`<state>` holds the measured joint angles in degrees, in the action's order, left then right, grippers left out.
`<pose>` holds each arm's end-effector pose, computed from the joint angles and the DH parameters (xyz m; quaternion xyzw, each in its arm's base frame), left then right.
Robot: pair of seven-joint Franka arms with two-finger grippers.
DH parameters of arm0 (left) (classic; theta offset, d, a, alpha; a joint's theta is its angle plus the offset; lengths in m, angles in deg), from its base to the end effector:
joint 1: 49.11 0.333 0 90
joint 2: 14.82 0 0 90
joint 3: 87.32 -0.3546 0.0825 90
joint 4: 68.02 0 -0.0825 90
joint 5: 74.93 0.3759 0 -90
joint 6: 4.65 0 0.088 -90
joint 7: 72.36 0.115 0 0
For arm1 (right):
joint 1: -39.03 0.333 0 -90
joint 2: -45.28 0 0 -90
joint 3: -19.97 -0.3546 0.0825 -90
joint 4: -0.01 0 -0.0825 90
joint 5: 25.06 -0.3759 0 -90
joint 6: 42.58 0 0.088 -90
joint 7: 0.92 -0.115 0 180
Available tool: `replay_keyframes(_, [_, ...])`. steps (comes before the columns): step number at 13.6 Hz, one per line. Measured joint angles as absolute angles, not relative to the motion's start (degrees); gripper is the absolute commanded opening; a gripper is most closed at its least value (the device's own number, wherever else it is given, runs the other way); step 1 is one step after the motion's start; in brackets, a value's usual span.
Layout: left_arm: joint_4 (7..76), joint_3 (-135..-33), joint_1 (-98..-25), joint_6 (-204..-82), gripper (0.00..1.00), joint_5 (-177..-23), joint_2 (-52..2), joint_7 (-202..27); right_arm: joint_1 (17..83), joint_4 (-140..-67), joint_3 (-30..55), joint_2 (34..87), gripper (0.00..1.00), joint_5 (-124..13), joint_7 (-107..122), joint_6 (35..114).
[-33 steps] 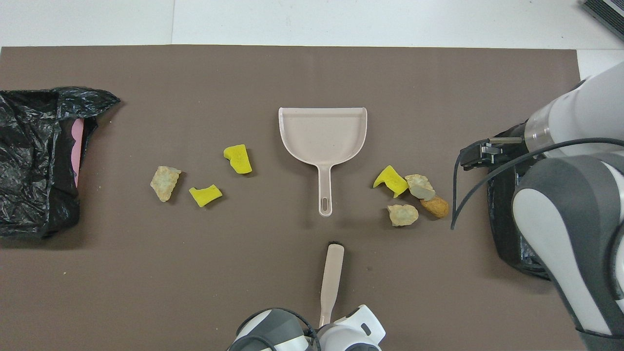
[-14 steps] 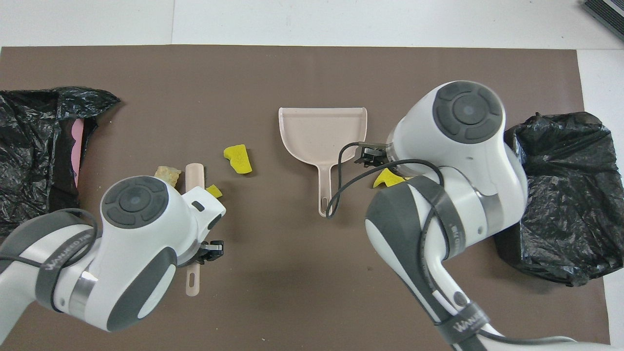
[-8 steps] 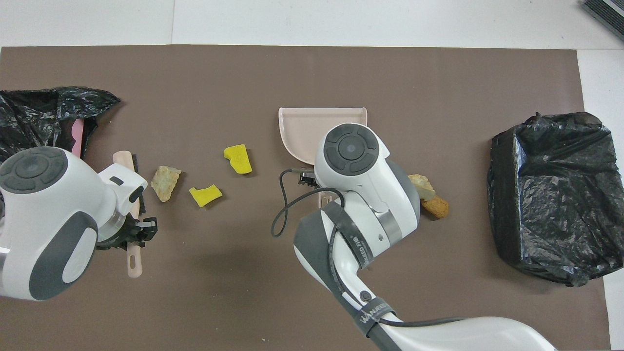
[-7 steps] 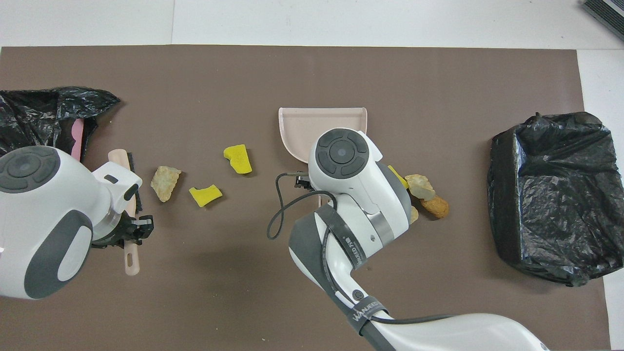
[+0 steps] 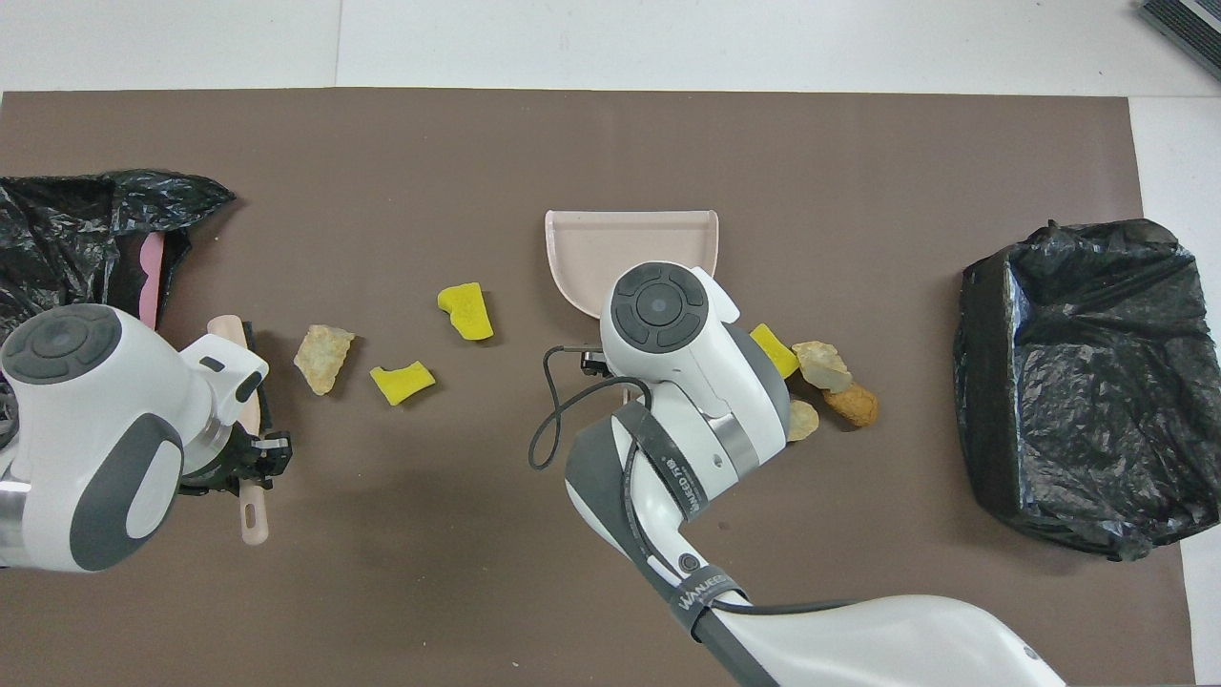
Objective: Sweep and dump trash in bin
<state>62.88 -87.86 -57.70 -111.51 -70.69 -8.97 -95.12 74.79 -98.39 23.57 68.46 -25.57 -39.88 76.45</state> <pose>0.4453 -0.0566 0.4093 -0.9807 -0.1102 0.1436 0.0736 0.5574 0.3564 0.3816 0.9980 -0.0593 -0.0128 0.0197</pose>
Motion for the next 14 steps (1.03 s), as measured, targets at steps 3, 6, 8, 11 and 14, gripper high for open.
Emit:
replay_keyframes(3, [63.47, -86.87, -58.49, -111.88, 0.00, -70.70, -8.85, -92.05, 74.76, -98.08, 23.57, 68.22, 0.00, -25.57, -39.66, 76.48])
replay_keyframes(6, [63.59, -86.47, -60.69, -111.93, 0.00, -71.99, -8.84, -88.23, 73.53, -97.55, 23.70, 67.55, 0.00, -26.90, -29.50, 76.41])
replay_keyframes(8, [63.62, -86.35, -61.81, -112.59, 0.00, -74.89, -8.84, -85.97, 70.67, -97.34, 23.79, 64.75, 0.00, -27.52, -15.87, 72.53])
replay_keyframes(11, [63.72, -86.32, -63.78, -115.61, 0.00, -78.53, -8.88, -85.02, 67.19, -98.49, 23.86, 58.16, 0.00, -27.74, 5.08, 63.62])
replay_keyframes(14, [64.01, -86.26, -64.68, -117.23, 0.00, -80.76, -9.13, -84.78, 66.51, -105.38, 23.82, 53.56, 0.00, -27.64, 26.74, 65.56])
